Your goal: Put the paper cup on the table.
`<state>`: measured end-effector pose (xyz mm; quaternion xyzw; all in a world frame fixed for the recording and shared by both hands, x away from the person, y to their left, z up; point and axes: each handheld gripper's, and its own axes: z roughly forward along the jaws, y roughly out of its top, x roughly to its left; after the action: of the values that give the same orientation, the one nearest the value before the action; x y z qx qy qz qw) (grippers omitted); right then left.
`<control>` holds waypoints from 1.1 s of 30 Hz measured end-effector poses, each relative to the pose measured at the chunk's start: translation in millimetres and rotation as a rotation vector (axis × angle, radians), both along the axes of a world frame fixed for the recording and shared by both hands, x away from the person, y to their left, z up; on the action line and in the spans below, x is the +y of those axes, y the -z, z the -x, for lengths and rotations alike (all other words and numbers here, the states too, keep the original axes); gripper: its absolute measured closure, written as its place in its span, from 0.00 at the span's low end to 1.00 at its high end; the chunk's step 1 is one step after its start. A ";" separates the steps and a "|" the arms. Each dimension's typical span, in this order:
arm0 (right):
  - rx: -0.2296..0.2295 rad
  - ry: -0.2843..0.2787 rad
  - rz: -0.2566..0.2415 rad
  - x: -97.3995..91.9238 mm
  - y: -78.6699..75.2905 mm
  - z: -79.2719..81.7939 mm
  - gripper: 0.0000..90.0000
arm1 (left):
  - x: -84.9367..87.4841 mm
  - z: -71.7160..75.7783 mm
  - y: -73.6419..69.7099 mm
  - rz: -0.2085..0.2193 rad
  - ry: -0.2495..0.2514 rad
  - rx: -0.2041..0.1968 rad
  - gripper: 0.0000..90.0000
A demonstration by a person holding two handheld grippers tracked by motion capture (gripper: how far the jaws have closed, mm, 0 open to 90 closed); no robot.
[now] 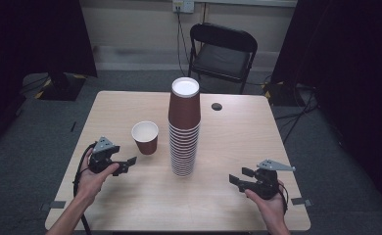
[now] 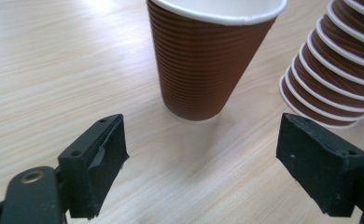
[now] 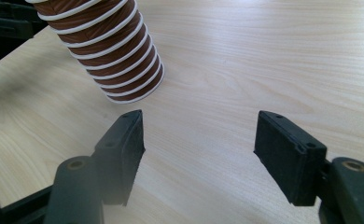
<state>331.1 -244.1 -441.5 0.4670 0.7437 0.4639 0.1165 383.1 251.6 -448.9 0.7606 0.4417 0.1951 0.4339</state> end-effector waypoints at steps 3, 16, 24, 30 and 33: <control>-0.001 0.006 0.002 -1.0 0.2 0.1 0.36 | 0.5 5.4 -2.5 -0.006 0.008 0.017 0.18; 0.008 0.026 0.023 -3.7 4.7 -3.1 0.36 | -1.0 40.0 -9.3 -0.003 0.025 0.067 0.20; 0.021 0.031 0.029 -4.7 7.8 -4.2 0.36 | -5.2 64.4 -4.3 -0.013 0.038 0.066 0.18; 0.028 0.041 0.035 -7.1 11.0 -3.2 0.35 | 1.8 78.7 4.6 -0.002 0.028 0.077 0.18; 0.039 0.046 0.051 -6.2 14.2 -4.9 0.34 | 5.3 79.4 8.5 -0.005 0.025 0.074 0.18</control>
<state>336.0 -250.2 -455.7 0.4896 0.7467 0.4328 0.1244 303.7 256.9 -457.4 0.7740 0.4473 0.1625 0.4177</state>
